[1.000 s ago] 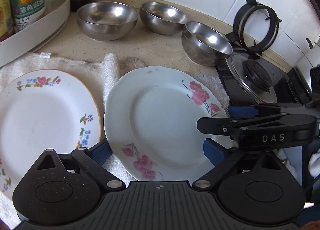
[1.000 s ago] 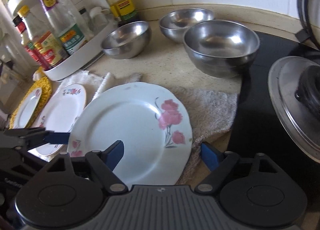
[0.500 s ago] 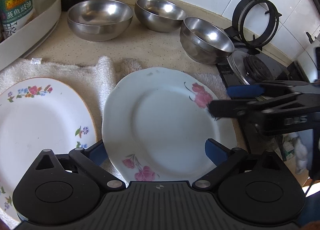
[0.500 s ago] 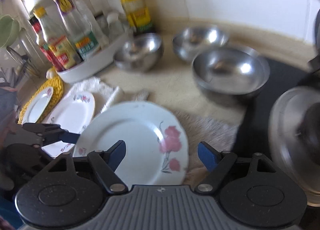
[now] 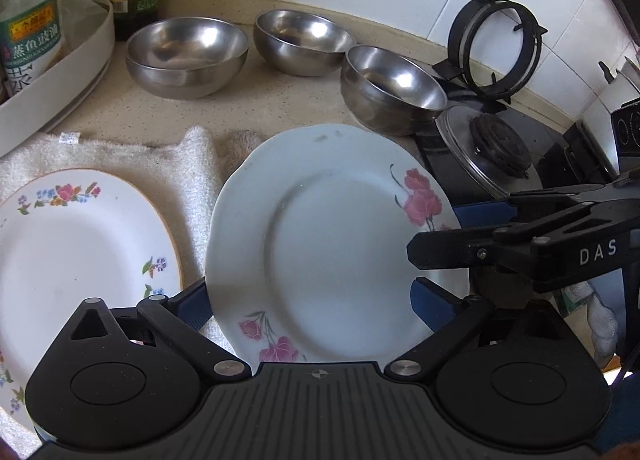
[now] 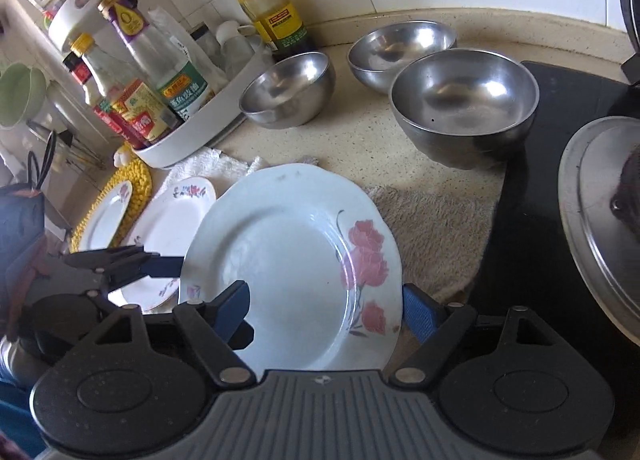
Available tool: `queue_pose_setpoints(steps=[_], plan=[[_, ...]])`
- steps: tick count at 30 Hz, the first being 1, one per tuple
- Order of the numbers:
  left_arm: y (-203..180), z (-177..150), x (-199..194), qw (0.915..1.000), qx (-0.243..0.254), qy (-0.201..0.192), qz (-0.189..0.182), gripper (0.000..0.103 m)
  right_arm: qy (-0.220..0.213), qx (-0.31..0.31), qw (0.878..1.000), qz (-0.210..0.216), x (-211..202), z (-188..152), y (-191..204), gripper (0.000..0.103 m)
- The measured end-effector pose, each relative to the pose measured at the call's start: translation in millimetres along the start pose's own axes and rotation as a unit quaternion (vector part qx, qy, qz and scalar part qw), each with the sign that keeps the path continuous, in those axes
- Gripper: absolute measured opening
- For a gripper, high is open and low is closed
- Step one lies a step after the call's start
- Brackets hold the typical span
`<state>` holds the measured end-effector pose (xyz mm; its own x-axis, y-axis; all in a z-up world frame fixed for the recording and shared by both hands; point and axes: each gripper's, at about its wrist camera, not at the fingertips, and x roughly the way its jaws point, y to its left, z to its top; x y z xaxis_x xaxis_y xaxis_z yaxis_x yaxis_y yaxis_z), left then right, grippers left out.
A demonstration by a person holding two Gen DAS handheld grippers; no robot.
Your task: Organize plates and bowls
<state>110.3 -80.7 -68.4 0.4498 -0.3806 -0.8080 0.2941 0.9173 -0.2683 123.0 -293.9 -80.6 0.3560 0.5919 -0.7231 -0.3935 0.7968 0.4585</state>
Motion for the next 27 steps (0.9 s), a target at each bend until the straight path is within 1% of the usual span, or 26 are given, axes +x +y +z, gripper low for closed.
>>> queue_pose_setpoints(steps=[2,4,6,8,9,11,14,16,18,22,24,27], plan=[[2,-2,3,1.0,-0.002,0.006,-0.001,0.099,0.008,0.002,1.0,-0.016,5,-3,0,0.084],[7,-4,2,0.9999,-0.009,0.007,0.009,0.098,0.007,-0.001,0.999,-0.033,5,-5,0,0.084],[13,-8,-8,0.9997,-0.017,-0.005,0.014,0.096,-0.011,-0.008,0.999,-0.053,-3,-3,2,0.084],[20,-11,-20,0.9994,-0.029,-0.016,-0.004,0.096,-0.025,-0.018,0.998,-0.057,-10,2,8,0.084],[24,-12,-27,0.9991,-0.037,-0.022,-0.005,0.096,-0.031,-0.026,0.998,-0.052,-12,5,14,0.084],[27,-16,-40,0.9981,-0.04,-0.037,0.03,0.099,-0.038,-0.047,0.998,-0.032,-9,10,30,0.084],[38,-21,-63,0.9954,-0.062,-0.06,0.041,0.099,-0.031,-0.077,0.996,0.012,9,16,55,0.084],[48,-25,-73,0.9919,-0.077,-0.072,0.071,0.1,-0.025,-0.097,0.994,0.042,25,20,72,0.083],[62,-32,-79,0.9871,-0.105,-0.073,0.096,0.1,-0.018,-0.12,0.991,0.064,44,25,89,0.083],[95,-45,-85,0.9758,-0.17,-0.067,0.121,0.099,0.011,-0.154,0.984,0.085,83,36,112,0.082],[108,-48,-86,0.9709,-0.188,-0.069,0.132,0.098,0.026,-0.155,0.984,0.088,101,42,119,0.082],[123,-47,-83,0.9679,-0.203,-0.07,0.131,0.097,0.035,-0.164,0.983,0.077,120,48,127,0.082]])
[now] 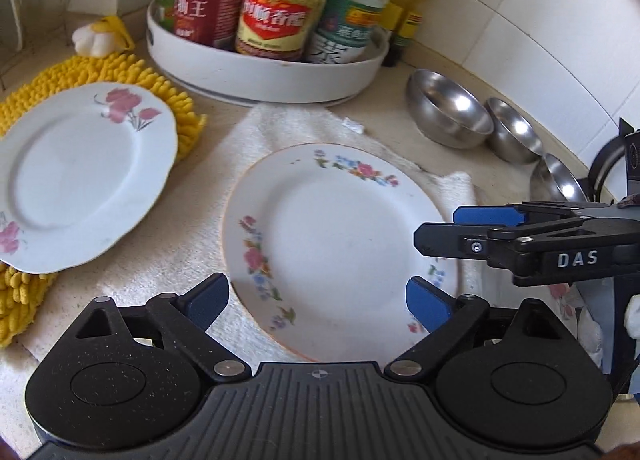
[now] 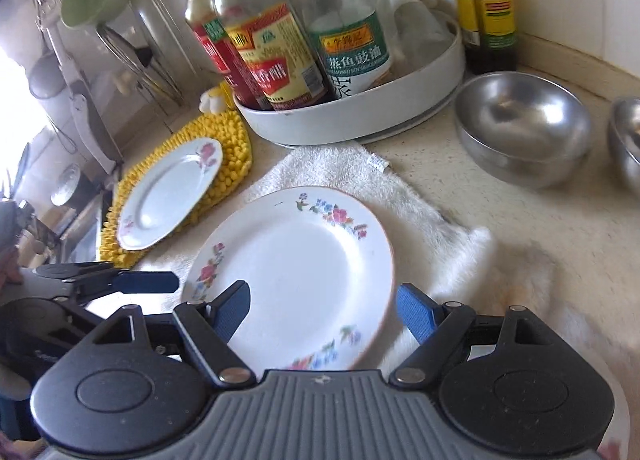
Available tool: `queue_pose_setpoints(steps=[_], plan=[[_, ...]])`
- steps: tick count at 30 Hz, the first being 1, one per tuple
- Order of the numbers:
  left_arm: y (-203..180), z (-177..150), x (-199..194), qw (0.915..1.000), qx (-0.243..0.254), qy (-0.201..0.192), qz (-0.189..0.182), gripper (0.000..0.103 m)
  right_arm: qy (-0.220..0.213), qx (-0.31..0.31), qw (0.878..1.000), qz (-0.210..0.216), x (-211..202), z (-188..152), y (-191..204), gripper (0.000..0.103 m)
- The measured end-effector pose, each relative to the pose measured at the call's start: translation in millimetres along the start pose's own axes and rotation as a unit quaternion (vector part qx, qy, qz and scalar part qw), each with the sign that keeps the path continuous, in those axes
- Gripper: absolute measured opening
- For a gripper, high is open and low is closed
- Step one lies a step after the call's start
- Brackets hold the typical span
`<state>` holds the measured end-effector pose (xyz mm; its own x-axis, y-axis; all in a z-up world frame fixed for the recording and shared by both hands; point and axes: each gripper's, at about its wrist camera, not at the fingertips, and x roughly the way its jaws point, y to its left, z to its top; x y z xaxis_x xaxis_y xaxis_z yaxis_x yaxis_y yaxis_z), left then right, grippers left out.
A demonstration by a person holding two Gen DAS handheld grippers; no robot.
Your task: Organize plates and bowls
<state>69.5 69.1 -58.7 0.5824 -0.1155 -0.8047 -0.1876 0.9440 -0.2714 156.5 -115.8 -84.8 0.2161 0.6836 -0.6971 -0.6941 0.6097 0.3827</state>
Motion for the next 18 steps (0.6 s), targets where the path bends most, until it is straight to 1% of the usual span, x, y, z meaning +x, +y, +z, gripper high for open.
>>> queue_pose_setpoints(steps=[2,4,6,9,10,11,13,16,18], plan=[[6,4,6,1.0,-0.001,0.003,-0.007,0.097,0.016,0.009,1.0,-0.001,12,3,-2,0.082],[7,6,11,1.0,0.004,0.007,-0.004,0.098,0.029,0.026,0.999,0.004,21,3,-3,0.082],[9,9,18,0.9999,0.008,0.012,-0.007,0.098,0.03,0.033,0.999,0.0,21,4,-3,0.082],[13,15,24,0.9996,0.017,0.014,-0.019,0.101,0.028,0.051,0.998,0.014,21,5,-9,0.082],[12,16,26,0.9994,0.027,0.015,-0.017,0.102,0.024,0.05,0.998,0.021,22,5,-11,0.085],[10,17,28,0.9992,0.036,0.015,-0.013,0.103,0.022,0.049,0.998,0.033,22,5,-12,0.091],[5,17,31,0.9981,0.06,0.014,-0.002,0.103,0.022,0.044,0.997,0.052,22,4,-14,0.095],[2,14,34,0.9963,0.085,0.006,0.008,0.103,0.021,0.036,0.998,0.052,23,3,-12,0.096],[3,15,33,0.9969,0.079,0.004,0.007,0.102,0.022,0.042,0.998,0.041,25,5,-9,0.096]])
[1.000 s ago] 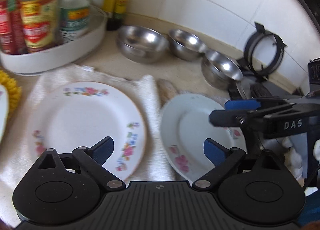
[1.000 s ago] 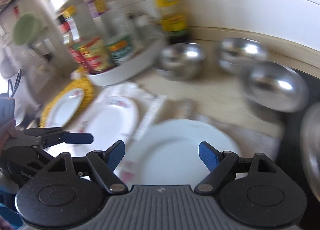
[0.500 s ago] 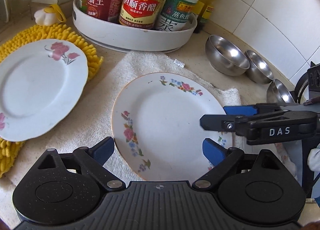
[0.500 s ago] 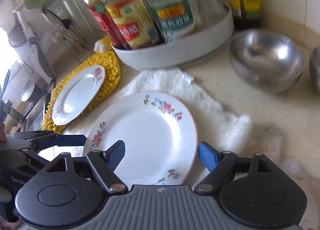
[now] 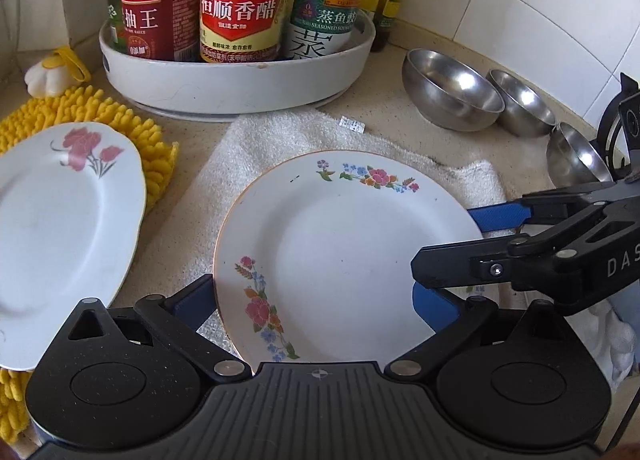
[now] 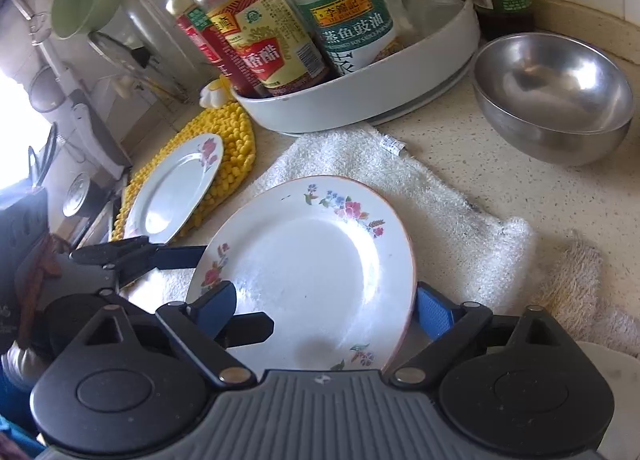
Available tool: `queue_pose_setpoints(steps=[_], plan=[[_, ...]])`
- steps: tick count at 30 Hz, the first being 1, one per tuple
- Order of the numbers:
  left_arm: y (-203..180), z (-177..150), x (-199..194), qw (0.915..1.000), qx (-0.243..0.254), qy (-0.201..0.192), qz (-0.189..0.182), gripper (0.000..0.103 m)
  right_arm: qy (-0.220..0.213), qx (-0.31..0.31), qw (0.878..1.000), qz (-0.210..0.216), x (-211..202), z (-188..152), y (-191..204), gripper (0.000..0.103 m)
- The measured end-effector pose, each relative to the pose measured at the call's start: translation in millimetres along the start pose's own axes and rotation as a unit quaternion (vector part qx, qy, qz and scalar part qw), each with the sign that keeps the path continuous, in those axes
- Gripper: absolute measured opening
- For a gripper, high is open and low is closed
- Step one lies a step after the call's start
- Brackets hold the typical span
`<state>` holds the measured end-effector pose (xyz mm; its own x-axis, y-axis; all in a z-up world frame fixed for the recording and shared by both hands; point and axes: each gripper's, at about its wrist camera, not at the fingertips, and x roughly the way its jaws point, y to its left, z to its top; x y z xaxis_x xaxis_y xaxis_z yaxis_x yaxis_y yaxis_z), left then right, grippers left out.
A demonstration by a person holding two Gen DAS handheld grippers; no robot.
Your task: Organize plates and bowls
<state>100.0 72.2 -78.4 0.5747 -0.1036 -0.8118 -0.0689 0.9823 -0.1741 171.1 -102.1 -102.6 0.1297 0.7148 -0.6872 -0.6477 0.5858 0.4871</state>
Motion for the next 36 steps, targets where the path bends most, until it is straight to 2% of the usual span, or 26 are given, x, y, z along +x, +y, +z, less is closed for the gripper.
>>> queue_pose_setpoints(steps=[3,8,12,36], plan=[[0,1,-2,0.9999,-0.009,0.001,0.004,0.099,0.0,0.012,1.0,-0.017,1,1,4,0.095],[3,4,-10,0.9993,-0.037,0.001,0.003,0.098,-0.018,0.018,1.0,-0.009,-11,2,8,0.094],[2,6,-17,0.9992,-0.04,-0.008,0.004,0.098,-0.027,0.017,0.999,-0.009,-16,4,12,0.094],[-36,18,-28,0.999,0.027,-0.024,-0.026,0.099,-0.087,0.063,0.993,-0.054,-71,-19,17,0.095]])
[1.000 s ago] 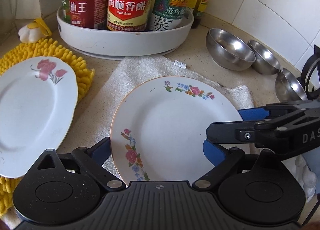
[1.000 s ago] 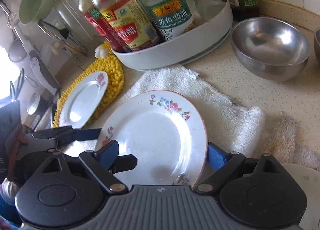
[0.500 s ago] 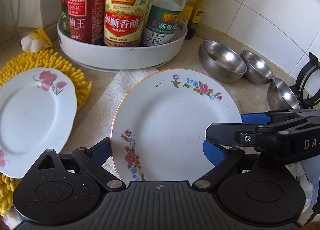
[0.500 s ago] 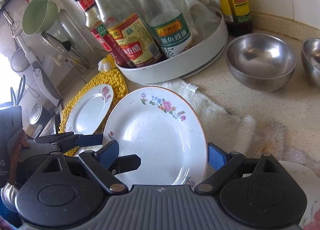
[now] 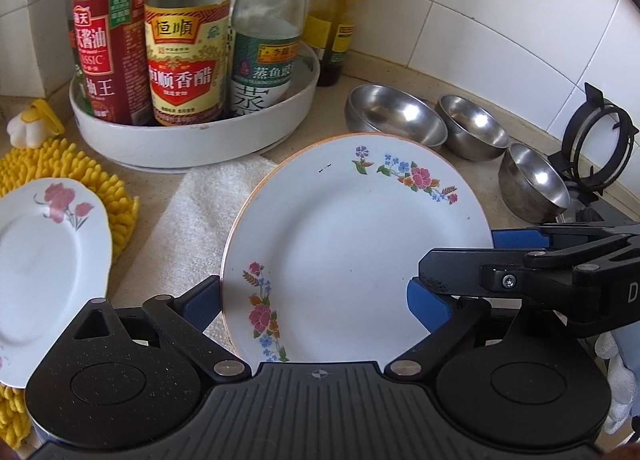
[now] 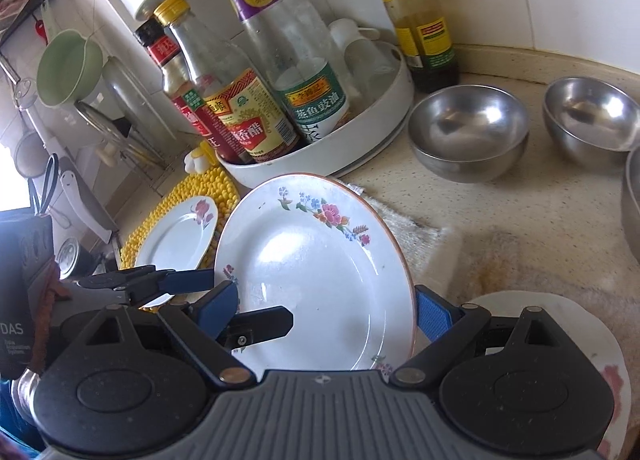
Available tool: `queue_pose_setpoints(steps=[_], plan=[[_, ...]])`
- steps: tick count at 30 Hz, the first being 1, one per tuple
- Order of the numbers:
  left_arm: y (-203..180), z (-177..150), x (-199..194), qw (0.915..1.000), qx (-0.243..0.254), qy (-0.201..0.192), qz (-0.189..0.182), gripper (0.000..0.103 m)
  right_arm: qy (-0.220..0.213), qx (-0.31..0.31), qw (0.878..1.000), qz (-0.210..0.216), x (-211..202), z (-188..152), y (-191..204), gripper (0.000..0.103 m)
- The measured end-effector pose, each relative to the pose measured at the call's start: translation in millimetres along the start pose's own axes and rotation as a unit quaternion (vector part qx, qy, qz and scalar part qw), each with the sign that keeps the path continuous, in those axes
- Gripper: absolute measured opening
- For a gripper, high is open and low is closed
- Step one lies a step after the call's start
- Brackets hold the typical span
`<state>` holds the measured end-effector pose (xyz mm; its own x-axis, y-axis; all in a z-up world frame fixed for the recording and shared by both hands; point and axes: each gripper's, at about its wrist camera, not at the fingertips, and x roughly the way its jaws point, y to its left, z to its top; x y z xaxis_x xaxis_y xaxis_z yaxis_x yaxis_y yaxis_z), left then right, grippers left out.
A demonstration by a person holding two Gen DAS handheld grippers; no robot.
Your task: Organize plates and bowls
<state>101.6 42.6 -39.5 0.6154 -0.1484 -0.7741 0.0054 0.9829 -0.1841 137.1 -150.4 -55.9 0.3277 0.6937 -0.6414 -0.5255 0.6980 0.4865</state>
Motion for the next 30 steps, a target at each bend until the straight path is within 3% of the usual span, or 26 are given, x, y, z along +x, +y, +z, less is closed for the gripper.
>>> queue_pose_setpoints(steps=[30], plan=[[-72,3,25,0.9933,0.09,0.019,-0.071,0.1,-0.05,0.097,0.992,-0.068,-64,-36,-44,0.095]])
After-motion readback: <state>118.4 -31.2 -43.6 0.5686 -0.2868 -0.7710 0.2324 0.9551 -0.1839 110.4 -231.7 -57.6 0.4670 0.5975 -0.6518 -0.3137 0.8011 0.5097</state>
